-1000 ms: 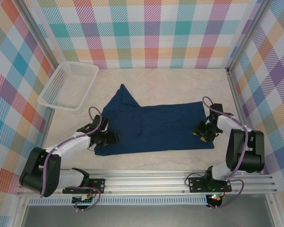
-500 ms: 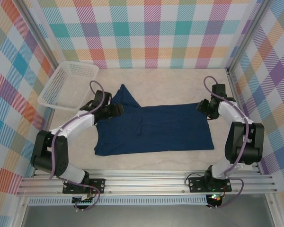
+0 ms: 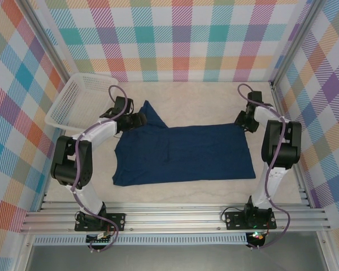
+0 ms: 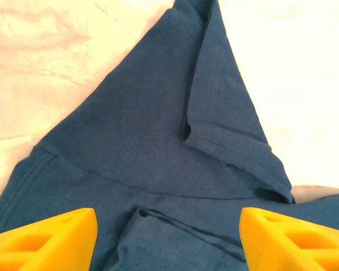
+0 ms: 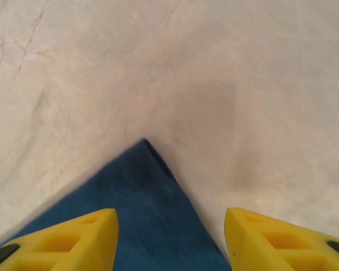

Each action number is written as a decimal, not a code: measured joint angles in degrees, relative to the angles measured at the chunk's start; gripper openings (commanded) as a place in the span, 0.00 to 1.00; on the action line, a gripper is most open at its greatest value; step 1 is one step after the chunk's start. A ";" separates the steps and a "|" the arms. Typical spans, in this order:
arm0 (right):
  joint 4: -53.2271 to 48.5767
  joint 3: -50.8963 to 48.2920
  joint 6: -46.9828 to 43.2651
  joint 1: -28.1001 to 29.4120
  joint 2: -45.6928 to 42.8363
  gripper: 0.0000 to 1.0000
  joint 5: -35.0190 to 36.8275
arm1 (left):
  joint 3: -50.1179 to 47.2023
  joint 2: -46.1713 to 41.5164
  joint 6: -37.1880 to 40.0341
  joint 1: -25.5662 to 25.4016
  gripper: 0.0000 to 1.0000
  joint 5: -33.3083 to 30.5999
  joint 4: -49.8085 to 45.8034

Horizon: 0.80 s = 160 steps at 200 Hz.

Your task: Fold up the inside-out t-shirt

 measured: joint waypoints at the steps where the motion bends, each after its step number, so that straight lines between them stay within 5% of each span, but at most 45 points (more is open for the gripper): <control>1: -0.09 0.15 -0.02 0.00 0.17 0.51 -0.02 | 0.04 0.02 0.04 0.00 0.67 0.00 0.00; 57: -4.83 10.73 -1.14 0.50 7.30 0.45 -0.31 | 2.40 2.12 1.18 0.00 0.67 0.59 -0.31; 112: -7.80 13.11 -2.36 1.01 9.55 0.22 -0.02 | 8.48 7.67 1.90 0.00 0.67 0.61 -2.21; 160: -8.24 13.38 -2.78 1.03 9.75 0.12 -0.15 | 20.48 17.51 3.39 0.00 0.62 0.96 -5.09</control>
